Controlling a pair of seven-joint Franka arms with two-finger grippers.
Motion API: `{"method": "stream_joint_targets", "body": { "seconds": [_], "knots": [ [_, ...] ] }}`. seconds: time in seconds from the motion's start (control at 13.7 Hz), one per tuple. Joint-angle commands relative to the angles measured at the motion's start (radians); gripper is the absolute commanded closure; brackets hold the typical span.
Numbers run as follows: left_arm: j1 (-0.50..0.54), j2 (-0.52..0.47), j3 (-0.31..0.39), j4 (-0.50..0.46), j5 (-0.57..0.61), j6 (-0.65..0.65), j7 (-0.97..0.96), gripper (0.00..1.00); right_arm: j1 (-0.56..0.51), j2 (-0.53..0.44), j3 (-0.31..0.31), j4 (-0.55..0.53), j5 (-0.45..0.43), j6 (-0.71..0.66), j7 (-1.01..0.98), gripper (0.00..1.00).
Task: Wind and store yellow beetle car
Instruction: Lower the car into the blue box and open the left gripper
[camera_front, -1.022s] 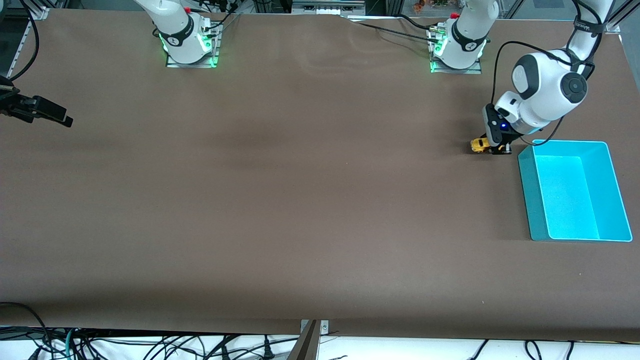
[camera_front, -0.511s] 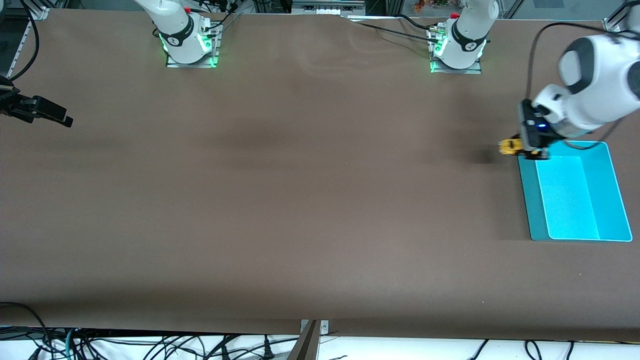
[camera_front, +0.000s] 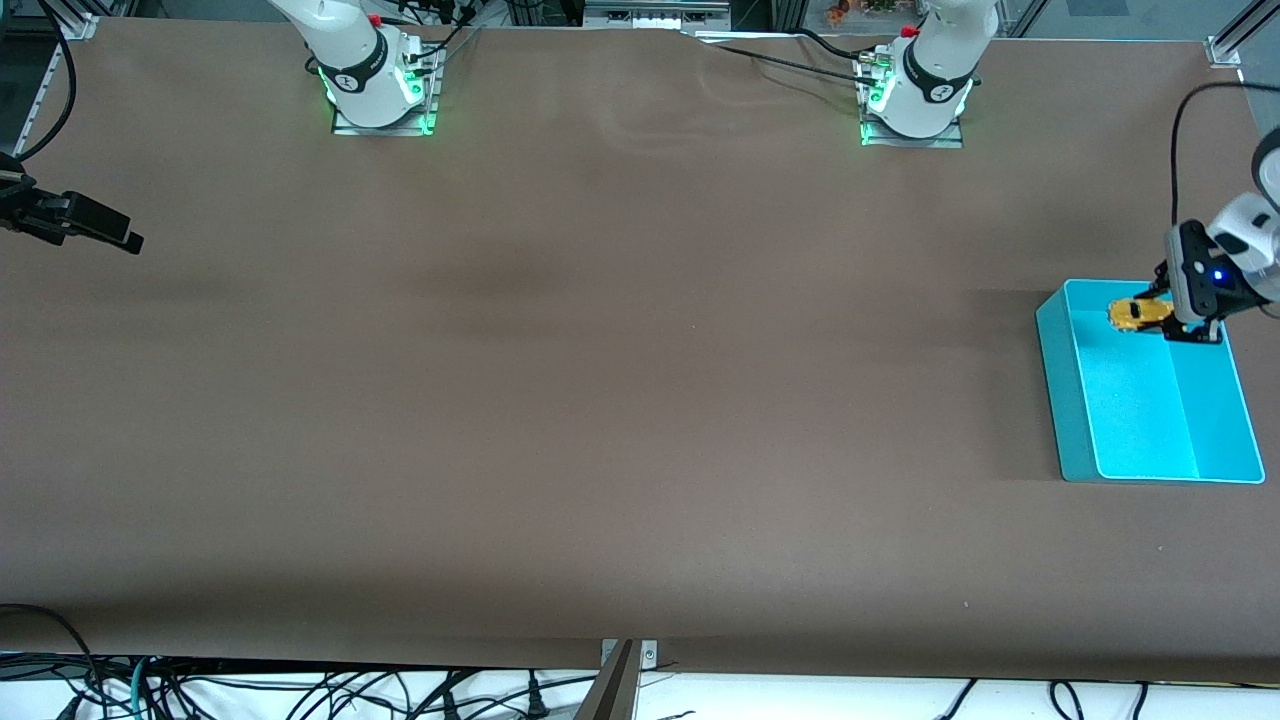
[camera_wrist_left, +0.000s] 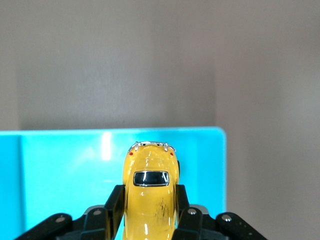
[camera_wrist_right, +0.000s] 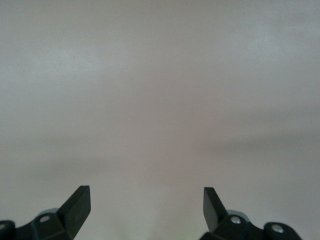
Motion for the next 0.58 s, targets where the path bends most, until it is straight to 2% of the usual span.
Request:
{"method": "stream_joint_targets", "body": {
  "seconds": [0.0,0.51],
  "knots": [
    [0.014,0.094,-0.008,0.058,0.017,0.047,0.047,0.57,0.001,-0.005,-0.003,0.001,0.010,-0.012,0.005,0.00],
    [0.026,0.275,-0.008,0.060,0.010,0.264,0.046,0.56,0.002,0.006,-0.003,0.001,0.010,-0.011,0.005,0.00]
  ]
}}
